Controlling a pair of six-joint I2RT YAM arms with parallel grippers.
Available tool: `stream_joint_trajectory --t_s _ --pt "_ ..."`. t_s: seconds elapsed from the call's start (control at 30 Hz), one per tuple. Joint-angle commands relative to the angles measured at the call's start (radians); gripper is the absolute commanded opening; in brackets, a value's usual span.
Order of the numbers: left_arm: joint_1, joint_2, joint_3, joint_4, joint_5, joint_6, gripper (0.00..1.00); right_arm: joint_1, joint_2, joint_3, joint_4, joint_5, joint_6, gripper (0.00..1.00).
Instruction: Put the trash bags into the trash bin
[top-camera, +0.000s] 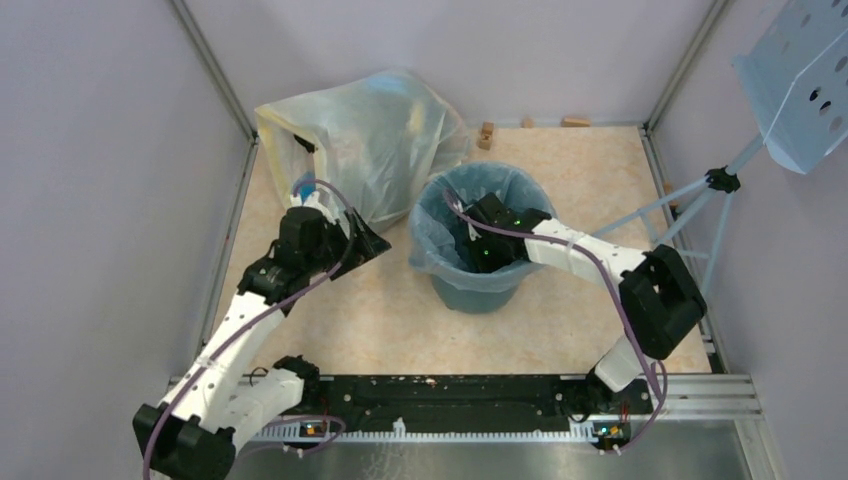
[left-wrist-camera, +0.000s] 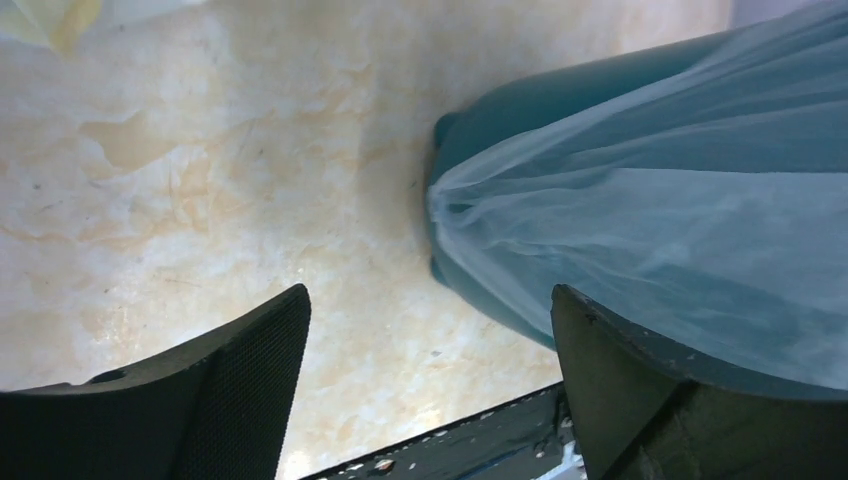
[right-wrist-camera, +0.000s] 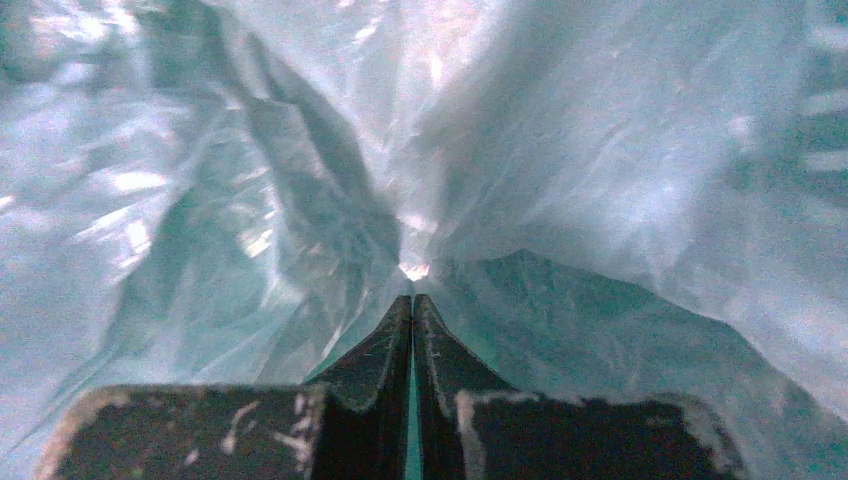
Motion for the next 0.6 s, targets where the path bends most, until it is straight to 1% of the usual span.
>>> stream_joint_trajectory --t_s 0.0,0.07,0.2,0.23,0.33,0.4,0.5,0.57 --pt "0.003 -0.071 0.138 -0.045 -0.055 -0.026 0.95 0.02 -0.121 0.016 0.014 0.019 -0.001 0.05" --pt "0.001 -0.057 0.195 -0.029 -0.036 -0.024 0.95 0.029 -0.146 0.049 -0.012 0.035 -0.014 0.08" --pt "-0.002 0.036 0.326 -0.031 -0.015 0.003 0.96 0.042 -0.177 0.123 -0.051 0.037 -0.042 0.22" --pt "-0.022 0.101 0.416 -0.056 -0.011 0.035 0.96 0.046 -0.184 0.187 -0.078 0.031 -0.043 0.25" --pt "-0.077 0.195 0.566 -0.149 -0.092 0.101 0.93 0.048 -0.198 0.265 -0.117 0.048 -0.046 0.29" --pt "-0.117 0.253 0.641 -0.215 -0.161 0.142 0.92 0.049 -0.211 0.311 -0.139 0.068 -0.053 0.34" --pt "-0.162 0.313 0.717 -0.251 -0.228 0.206 0.88 0.05 -0.229 0.372 -0.174 0.1 -0.076 0.41" --pt "-0.187 0.345 0.756 -0.256 -0.245 0.249 0.85 0.049 -0.248 0.398 -0.188 0.113 -0.09 0.45"
